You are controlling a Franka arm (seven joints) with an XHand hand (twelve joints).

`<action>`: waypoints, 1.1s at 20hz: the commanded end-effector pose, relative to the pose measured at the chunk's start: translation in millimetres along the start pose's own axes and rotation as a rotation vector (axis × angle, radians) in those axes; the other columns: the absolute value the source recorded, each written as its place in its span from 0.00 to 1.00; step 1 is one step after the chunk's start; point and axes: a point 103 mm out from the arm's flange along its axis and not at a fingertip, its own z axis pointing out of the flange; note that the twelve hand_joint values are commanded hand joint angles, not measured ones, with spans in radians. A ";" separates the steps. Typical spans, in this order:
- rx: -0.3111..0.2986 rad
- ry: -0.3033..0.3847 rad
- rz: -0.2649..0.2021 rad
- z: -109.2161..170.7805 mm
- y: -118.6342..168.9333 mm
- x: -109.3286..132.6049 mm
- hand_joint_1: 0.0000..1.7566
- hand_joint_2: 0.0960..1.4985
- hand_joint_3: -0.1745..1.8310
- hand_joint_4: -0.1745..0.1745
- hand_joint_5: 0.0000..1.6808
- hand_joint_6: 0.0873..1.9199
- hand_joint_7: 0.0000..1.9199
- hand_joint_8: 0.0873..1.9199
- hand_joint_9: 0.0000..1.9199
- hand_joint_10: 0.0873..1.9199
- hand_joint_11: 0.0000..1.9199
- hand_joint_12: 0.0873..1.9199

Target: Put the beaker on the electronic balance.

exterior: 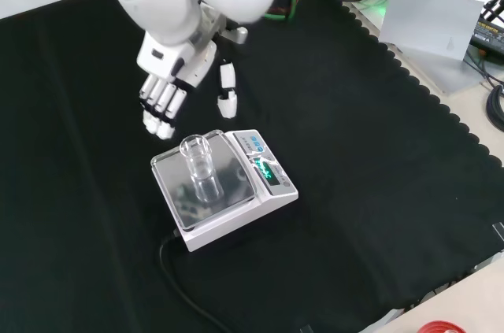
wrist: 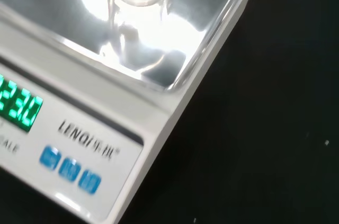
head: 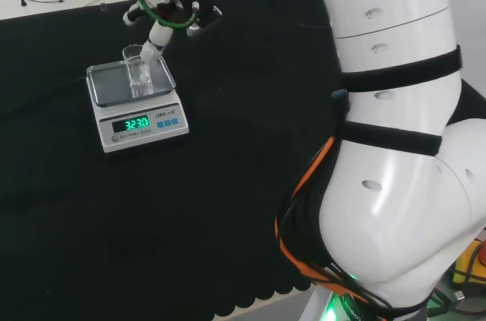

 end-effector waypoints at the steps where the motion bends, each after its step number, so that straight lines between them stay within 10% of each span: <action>1: -0.085 0.023 0.017 -15.0 -10.3 -9.1 0.38 0.52 0.03 0.43 0.12 0.00 0.00 0.11 0.00 0.29 0.00 0.68; 9: -0.252 -0.019 0.108 -23.2 -91.2 -24.0 0.40 0.55 0.04 0.42 0.21 0.00 0.07 0.28 0.13 0.40 0.05 0.74; 22: -0.224 0.025 0.184 9.6 -166.5 -40.2 0.43 0.60 0.02 0.41 0.32 0.02 0.20 0.31 0.28 0.36 0.12 0.71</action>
